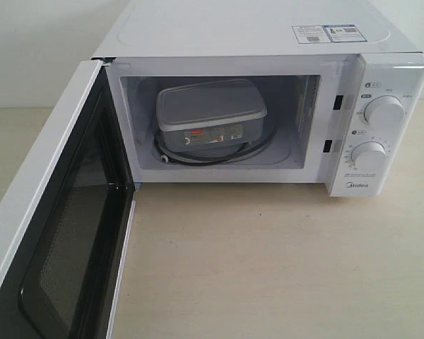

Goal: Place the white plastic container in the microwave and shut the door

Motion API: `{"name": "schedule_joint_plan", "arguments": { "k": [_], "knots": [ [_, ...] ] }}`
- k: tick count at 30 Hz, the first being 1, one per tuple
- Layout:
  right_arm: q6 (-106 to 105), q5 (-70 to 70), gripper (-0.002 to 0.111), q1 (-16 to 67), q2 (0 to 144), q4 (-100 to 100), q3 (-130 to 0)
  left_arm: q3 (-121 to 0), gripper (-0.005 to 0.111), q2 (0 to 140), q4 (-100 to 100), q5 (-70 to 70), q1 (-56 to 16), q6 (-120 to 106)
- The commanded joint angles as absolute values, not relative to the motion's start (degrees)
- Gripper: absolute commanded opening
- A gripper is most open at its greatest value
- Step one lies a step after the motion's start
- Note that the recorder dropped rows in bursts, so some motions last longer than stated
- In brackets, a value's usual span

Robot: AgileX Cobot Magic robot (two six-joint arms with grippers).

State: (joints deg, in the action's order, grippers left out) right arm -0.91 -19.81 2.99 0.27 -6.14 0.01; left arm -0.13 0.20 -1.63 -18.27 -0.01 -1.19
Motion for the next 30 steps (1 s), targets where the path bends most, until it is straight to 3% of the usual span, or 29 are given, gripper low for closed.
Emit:
{"name": "schedule_joint_plan", "arguments": {
  "k": [1, 24, 30],
  "knots": [
    [0.00, -19.57, 0.000, 2.78, 0.00, -5.83, 0.00, 0.00, 0.004, 0.00, -2.34, -18.07, -0.53, -0.80],
    [0.00, -19.57, 0.000, 2.78, 0.00, -5.83, 0.00, 0.00, 0.004, 0.00, -0.42, -17.48, -0.54, -1.40],
    [0.00, -19.57, 0.000, 2.78, 0.00, -5.83, 0.00, 0.00, 0.004, 0.00, 2.60, -8.51, -0.54, -4.30]
  ]
}}
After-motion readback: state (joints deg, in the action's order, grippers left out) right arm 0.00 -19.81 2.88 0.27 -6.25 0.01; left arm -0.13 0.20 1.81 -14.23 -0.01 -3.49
